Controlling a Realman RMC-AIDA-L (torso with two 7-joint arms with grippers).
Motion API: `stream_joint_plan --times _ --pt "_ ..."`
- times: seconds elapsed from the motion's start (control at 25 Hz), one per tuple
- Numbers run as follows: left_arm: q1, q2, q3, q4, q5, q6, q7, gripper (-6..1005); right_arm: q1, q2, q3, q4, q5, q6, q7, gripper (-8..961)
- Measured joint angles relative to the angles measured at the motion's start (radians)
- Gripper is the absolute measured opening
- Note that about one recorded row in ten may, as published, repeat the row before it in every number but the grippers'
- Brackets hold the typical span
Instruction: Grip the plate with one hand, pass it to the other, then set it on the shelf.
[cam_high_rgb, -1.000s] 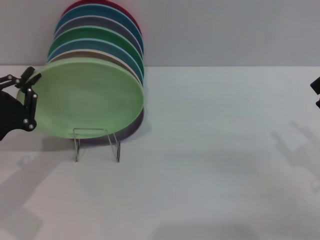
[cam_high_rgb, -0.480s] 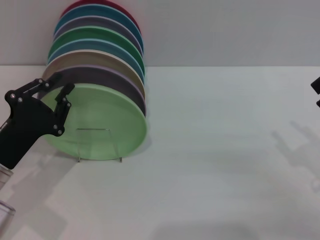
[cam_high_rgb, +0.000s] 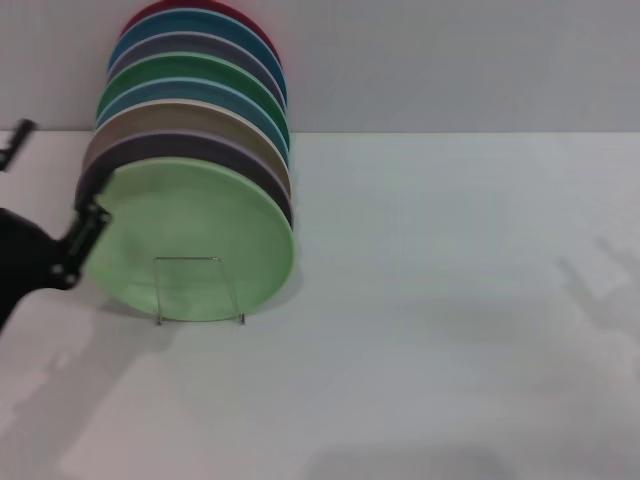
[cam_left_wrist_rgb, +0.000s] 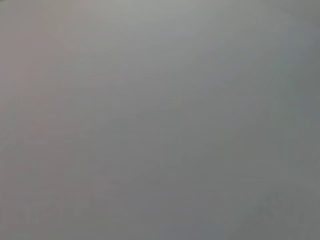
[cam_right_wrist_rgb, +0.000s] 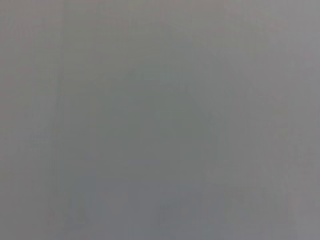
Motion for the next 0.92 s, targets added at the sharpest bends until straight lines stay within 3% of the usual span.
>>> stream_joint_plan --times 0.2,0.28,0.32,0.36,0.44,0.56,0.68,0.92 --pt "0.038 0.0 -0.123 -0.015 -0.003 0.006 -0.164 580 -0.004 0.004 -0.001 -0.027 0.082 -0.02 -0.087 664" --pt "0.055 0.002 -0.256 0.015 -0.004 -0.012 -0.369 616 -0.008 0.004 -0.006 -0.047 0.109 -0.055 -0.163 672" --pt "0.055 0.002 -0.256 0.015 -0.004 -0.012 -0.369 654 -0.008 0.004 -0.006 -0.047 0.109 -0.055 -0.163 676" --pt "0.061 0.001 -0.313 0.033 -0.004 -0.028 -0.45 693 -0.009 0.004 -0.006 -0.06 0.115 -0.063 -0.201 680" --pt "0.07 -0.009 -0.392 0.061 -0.004 -0.066 -0.539 770 -0.002 0.004 -0.007 -0.099 0.143 -0.07 -0.258 709" --pt "0.091 -0.038 -0.538 0.075 -0.005 -0.146 -0.561 774 0.022 0.004 -0.003 -0.147 0.185 -0.096 -0.285 784" --pt "0.102 -0.046 -0.581 0.075 -0.006 -0.159 -0.567 777 0.052 0.004 -0.001 -0.199 0.278 -0.115 -0.29 809" --pt "0.128 -0.049 -0.589 0.08 -0.006 -0.159 -0.587 777 0.057 0.004 -0.003 -0.212 0.301 -0.115 -0.316 809"
